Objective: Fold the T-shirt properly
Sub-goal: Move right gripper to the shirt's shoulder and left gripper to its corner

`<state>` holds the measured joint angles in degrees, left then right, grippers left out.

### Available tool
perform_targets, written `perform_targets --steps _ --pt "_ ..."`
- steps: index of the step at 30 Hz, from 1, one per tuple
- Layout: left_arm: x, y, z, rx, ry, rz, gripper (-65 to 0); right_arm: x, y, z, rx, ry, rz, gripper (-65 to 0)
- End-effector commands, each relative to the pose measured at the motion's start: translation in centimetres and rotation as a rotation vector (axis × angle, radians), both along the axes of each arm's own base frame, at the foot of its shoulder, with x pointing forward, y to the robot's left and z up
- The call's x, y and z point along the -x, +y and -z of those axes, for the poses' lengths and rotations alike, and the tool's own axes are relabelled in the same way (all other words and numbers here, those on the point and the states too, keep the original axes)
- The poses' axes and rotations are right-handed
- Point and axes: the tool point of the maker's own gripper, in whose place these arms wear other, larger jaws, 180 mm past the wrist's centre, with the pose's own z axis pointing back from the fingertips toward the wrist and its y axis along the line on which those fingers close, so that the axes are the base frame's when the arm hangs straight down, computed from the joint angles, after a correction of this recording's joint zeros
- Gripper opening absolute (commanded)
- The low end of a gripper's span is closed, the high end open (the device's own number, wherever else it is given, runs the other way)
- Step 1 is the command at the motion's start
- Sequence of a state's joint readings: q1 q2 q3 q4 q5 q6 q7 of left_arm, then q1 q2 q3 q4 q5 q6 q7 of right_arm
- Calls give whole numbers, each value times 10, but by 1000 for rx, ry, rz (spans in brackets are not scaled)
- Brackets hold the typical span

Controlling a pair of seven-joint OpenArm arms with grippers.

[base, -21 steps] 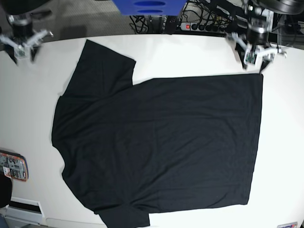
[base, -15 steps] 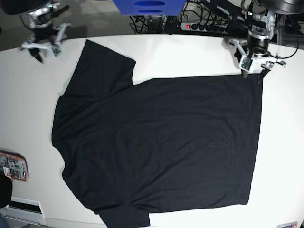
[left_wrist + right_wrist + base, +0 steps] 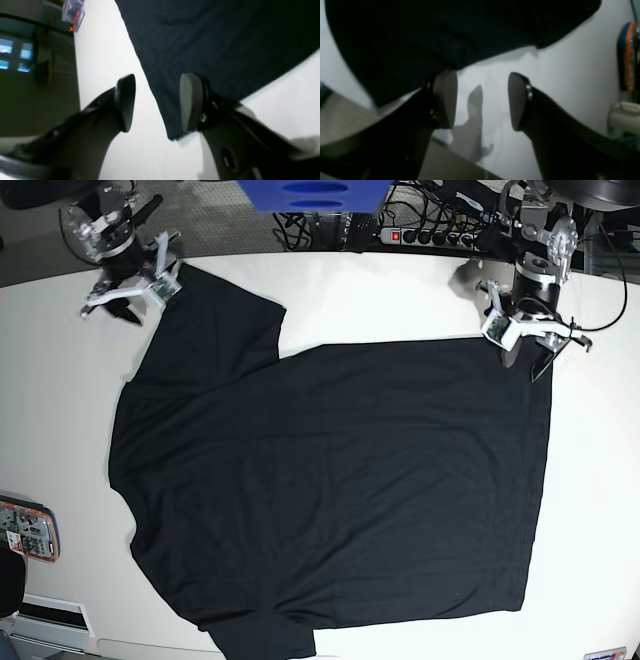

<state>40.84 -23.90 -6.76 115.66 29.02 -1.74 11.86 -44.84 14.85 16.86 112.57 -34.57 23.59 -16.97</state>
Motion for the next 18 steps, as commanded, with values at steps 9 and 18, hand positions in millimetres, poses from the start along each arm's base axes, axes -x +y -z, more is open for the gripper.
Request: perform_targets --steps 9,18 --pt "1 -16 -5 -15 -23 58 -368 37 66 8 -149 75 -131 -338" --pt "2 -17 -4 -12 -20 60 -368 42 64 18 -49 96 -190 -338"
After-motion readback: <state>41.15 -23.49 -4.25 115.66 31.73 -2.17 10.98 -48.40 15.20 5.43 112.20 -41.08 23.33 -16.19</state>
